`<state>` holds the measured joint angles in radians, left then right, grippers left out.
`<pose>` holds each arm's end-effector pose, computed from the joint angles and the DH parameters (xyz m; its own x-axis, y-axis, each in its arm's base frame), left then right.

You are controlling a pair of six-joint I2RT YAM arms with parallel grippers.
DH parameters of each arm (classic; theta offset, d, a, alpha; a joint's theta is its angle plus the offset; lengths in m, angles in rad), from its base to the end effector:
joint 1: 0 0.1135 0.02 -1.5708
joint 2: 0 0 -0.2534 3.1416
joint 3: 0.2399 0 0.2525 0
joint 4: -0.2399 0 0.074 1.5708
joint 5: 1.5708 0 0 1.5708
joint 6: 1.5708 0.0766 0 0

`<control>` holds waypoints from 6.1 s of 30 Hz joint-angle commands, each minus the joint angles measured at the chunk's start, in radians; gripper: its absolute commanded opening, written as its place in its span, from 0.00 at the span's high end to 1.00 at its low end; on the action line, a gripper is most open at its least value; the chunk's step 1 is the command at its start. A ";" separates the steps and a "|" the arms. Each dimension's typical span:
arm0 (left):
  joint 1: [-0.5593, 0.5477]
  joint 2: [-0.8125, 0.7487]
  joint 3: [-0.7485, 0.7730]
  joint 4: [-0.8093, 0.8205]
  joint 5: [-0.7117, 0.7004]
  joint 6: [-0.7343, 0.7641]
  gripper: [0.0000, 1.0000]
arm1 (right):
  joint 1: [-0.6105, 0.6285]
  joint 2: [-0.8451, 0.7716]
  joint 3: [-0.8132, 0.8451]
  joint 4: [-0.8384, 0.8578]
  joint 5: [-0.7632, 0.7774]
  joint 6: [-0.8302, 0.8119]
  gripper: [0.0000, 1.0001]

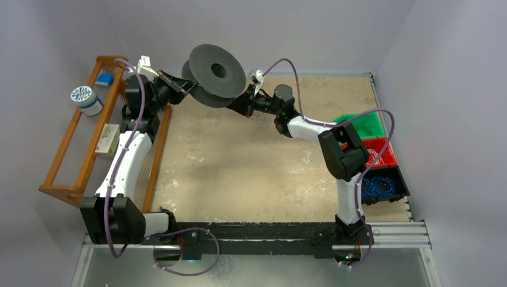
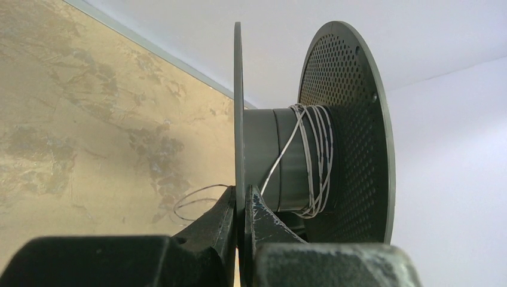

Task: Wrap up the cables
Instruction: Wrap the cable around the cable reel.

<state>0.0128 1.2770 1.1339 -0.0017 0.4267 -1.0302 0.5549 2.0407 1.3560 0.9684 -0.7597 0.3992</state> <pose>0.3405 -0.0273 0.3597 -0.4154 -0.7859 -0.4581 0.0811 0.4696 -0.8792 0.3862 0.3014 0.2670 -0.1477 0.2400 -0.9595 -0.9622 0.1895 0.1955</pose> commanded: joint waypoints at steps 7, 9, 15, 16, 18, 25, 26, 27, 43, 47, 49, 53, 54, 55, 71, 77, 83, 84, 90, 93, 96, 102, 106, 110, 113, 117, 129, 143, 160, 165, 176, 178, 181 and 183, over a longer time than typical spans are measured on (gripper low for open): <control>0.000 -0.029 0.102 -0.056 -0.040 0.137 1.00 | -0.054 -0.123 -0.014 -0.264 0.071 -0.232 0.96; -0.001 -0.027 0.116 -0.068 -0.030 0.179 1.00 | -0.081 -0.121 0.002 -0.330 0.046 -0.253 0.94; -0.002 -0.021 0.145 -0.074 0.045 0.282 1.00 | -0.129 -0.102 0.068 -0.526 -0.031 -0.329 0.90; -0.002 -0.020 0.148 -0.075 0.062 0.295 1.00 | -0.131 -0.094 0.090 -0.569 -0.040 -0.348 0.89; -0.004 -0.014 0.159 -0.085 0.096 0.323 1.00 | -0.136 -0.067 0.146 -0.666 -0.085 -0.392 0.89; -0.045 0.022 0.230 -0.228 0.152 0.550 1.00 | -0.159 0.003 0.329 -0.949 -0.248 -0.539 0.92; -0.047 0.024 0.238 -0.250 0.152 0.585 1.00 | -0.161 0.011 0.357 -1.007 -0.259 -0.568 0.94; -0.049 0.025 0.246 -0.271 0.148 0.629 1.00 | -0.168 0.016 0.379 -1.055 -0.263 -0.596 0.95; -0.069 -0.016 0.245 -0.394 0.138 0.994 1.00 | -0.265 -0.010 0.429 -1.364 -0.224 -0.771 1.00; -0.094 -0.010 0.225 -0.447 0.153 1.123 1.00 | -0.288 -0.007 0.463 -1.366 -0.206 -0.720 1.00; -0.110 -0.011 0.211 -0.470 0.150 1.180 1.00 | -0.306 -0.003 0.488 -1.354 -0.215 -0.678 1.00; -0.151 -0.014 0.177 -0.492 0.078 1.259 1.00 | -0.343 0.000 0.562 -1.359 -0.249 -0.629 1.00; -0.167 -0.014 0.167 -0.492 0.047 1.275 1.00 | -0.347 -0.003 0.578 -1.356 -0.263 -0.617 1.00; -0.188 -0.014 0.156 -0.491 0.011 1.289 1.00 | -0.348 -0.007 0.592 -1.351 -0.277 -0.602 1.00; -0.429 0.126 0.139 -0.367 -0.564 1.117 1.00 | -0.189 -0.116 0.561 -1.328 -0.404 -0.600 1.00; -0.495 0.205 0.178 -0.387 -0.665 1.055 1.00 | -0.113 -0.189 0.438 -1.175 -0.382 -0.599 1.00; -0.494 0.268 0.232 -0.405 -0.776 0.933 1.00 | -0.070 -0.184 0.433 -1.314 -0.393 -0.791 1.00; -0.493 0.270 0.236 -0.400 -0.793 0.915 1.00 | -0.062 -0.179 0.431 -1.343 -0.388 -0.820 1.00; -0.458 0.271 0.277 -0.398 -0.767 0.796 1.00 | -0.042 -0.127 0.389 -1.471 -0.456 -0.931 1.00; -0.424 0.268 0.300 -0.393 -0.717 0.742 1.00 | -0.021 -0.086 0.378 -1.539 -0.530 -1.005 1.00; -0.382 0.264 0.308 -0.383 -0.655 0.687 1.00 | 0.007 -0.040 0.386 -1.605 -0.571 -1.083 1.00; -0.303 0.235 0.306 -0.348 -0.481 0.583 1.00 | 0.047 0.016 0.371 -1.615 -0.567 -1.101 1.00; -0.258 0.196 0.300 -0.307 -0.371 0.537 1.00 | 0.045 0.014 0.311 -1.529 -0.540 -1.033 1.00; -0.230 0.138 0.287 -0.267 -0.303 0.508 1.00 | 0.032 -0.005 0.238 -1.411 -0.494 -0.917 1.00; -0.210 0.087 0.268 -0.231 -0.266 0.483 1.00 | 0.002 -0.008 0.215 -1.362 -0.481 -0.865 1.00; -0.182 0.045 0.260 -0.204 -0.194 0.457 1.00 | -0.054 -0.007 0.192 -1.307 -0.502 -0.816 1.00; -0.148 0.014 0.215 -0.157 0.093 0.492 1.00 | -0.184 0.030 0.206 -1.273 -0.608 -0.730 1.00; -0.148 0.023 0.265 -0.216 0.476 0.772 1.00 | -0.271 0.064 0.381 -1.620 -0.474 -0.893 0.99; -0.149 0.039 0.349 -0.567 0.560 1.374 1.00 | -0.311 0.078 0.563 -1.956 -0.292 -1.141 0.97; -0.149 0.019 0.339 -0.571 0.555 1.402 1.00 | -0.309 0.066 0.517 -1.918 -0.284 -1.118 0.97; -0.152 -0.042 0.281 -0.645 0.559 1.636 1.00 | -0.323 0.136 0.500 -2.024 -0.362 -1.169 1.00; -0.159 -0.059 0.257 -0.671 0.529 1.717 1.00 | -0.336 0.135 0.508 -2.024 -0.368 -1.138 1.00; -0.186 -0.061 0.240 -0.727 0.454 1.830 1.00 | -0.358 0.132 0.524 -2.024 -0.376 -1.098 1.00; -0.198 -0.058 0.224 -0.744 0.418 1.874 1.00 | -0.364 0.132 0.535 -2.025 -0.380 -1.089 1.00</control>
<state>-0.1749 1.2736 1.3651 -0.6861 0.8852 0.6582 0.2680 2.1578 1.8713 -1.0409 -1.2251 -0.7155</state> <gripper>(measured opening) 0.028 0.008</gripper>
